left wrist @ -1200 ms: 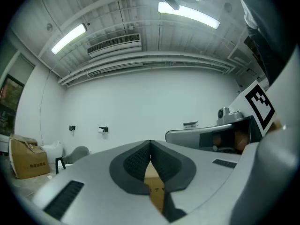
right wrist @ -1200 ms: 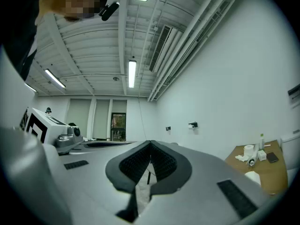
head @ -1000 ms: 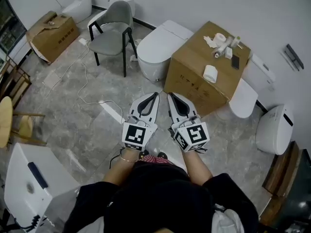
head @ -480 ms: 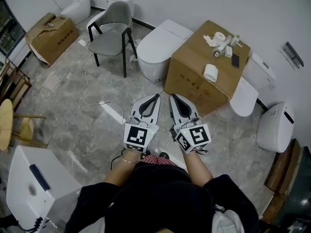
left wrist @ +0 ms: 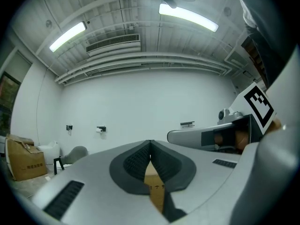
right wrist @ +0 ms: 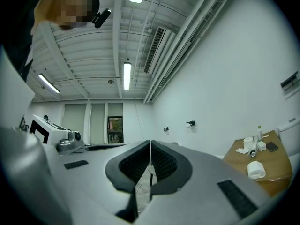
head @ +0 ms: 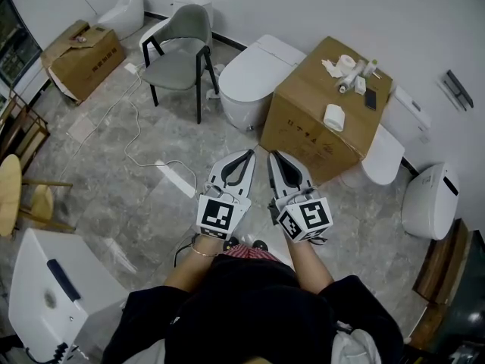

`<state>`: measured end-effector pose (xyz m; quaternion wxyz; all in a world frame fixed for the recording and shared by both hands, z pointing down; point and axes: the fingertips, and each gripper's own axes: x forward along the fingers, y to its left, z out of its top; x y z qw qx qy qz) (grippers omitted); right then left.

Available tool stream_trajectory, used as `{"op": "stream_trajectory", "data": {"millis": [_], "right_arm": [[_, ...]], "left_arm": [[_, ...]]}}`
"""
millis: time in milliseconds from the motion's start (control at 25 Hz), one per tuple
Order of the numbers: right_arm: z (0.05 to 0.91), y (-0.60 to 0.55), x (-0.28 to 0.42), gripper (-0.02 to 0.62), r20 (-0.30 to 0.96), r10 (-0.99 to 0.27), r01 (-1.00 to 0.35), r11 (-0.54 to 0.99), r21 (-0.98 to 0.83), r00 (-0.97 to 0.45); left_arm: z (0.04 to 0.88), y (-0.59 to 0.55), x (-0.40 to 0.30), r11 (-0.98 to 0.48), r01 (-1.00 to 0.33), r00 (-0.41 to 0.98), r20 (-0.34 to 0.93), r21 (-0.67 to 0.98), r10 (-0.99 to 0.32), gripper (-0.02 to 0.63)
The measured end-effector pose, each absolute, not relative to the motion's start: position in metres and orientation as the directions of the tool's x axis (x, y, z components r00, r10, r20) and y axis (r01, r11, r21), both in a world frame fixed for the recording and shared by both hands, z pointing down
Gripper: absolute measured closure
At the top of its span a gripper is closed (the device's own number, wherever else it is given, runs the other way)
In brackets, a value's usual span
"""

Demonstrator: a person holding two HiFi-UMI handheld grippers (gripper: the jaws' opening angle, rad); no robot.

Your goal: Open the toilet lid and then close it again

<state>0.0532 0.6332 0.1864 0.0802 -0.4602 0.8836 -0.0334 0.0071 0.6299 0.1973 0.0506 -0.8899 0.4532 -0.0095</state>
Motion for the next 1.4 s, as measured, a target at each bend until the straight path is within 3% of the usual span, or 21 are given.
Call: {"op": "stream_trajectory", "data": {"millis": [800,1400], "right_arm": [[0.187,0.613,0.027,0.574,-0.136,-0.814,-0.801,0.580,-0.150,-0.564],[0.198,0.521,0.008,0.574,-0.133,-0.783,-0.764,0.622,-0.172,-0.607]], "left_arm": [[0.202,0.607,-0.018,-0.594,-0.799,0.599,-0.027,-0.091,-0.801,0.603],[0.202,0.521,-0.047,-0.543,-0.831,0.549,-0.025,-0.119,-0.835,0.603]]}}
